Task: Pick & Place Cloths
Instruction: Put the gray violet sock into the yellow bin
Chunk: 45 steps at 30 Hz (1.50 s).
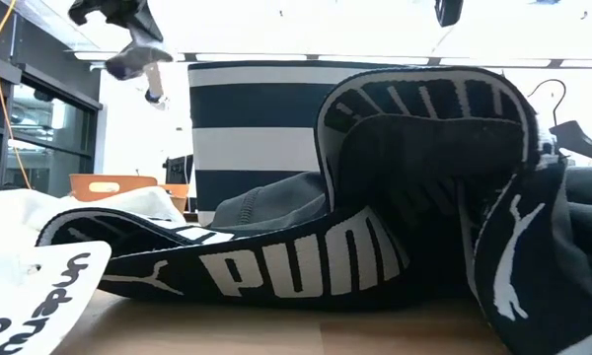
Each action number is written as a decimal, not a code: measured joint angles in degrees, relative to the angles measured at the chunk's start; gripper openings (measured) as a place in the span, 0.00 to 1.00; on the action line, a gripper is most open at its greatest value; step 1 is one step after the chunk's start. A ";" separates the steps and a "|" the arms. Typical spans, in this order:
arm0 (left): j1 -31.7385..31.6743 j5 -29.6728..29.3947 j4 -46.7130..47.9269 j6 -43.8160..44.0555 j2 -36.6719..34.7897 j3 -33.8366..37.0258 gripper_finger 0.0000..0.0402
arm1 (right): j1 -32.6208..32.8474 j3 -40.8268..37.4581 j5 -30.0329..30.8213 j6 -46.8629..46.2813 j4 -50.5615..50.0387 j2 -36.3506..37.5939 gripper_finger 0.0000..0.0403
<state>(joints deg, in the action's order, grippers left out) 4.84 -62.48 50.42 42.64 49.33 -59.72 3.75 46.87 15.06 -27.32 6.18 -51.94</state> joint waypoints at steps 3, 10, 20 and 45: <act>-1.45 0.85 5.79 8.27 0.01 0.00 0.00 | 0.00 0.00 0.04 -0.01 -0.01 0.00 0.61; -10.52 12.10 9.94 13.32 0.02 0.00 0.00 | 0.00 0.00 2.24 -0.05 -0.01 0.00 0.61; -27.51 33.82 9.21 -2.72 3.61 0.55 0.00 | 0.00 0.00 3.04 0.02 -0.15 0.00 0.61; -46.52 48.47 8.14 -56.95 29.14 0.66 0.00 | 0.00 0.00 3.05 -1.37 -3.11 -0.02 0.61</act>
<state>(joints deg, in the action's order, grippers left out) -41.68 -14.01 58.55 -14.31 78.46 -59.07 3.75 46.87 18.11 -28.70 3.07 -51.96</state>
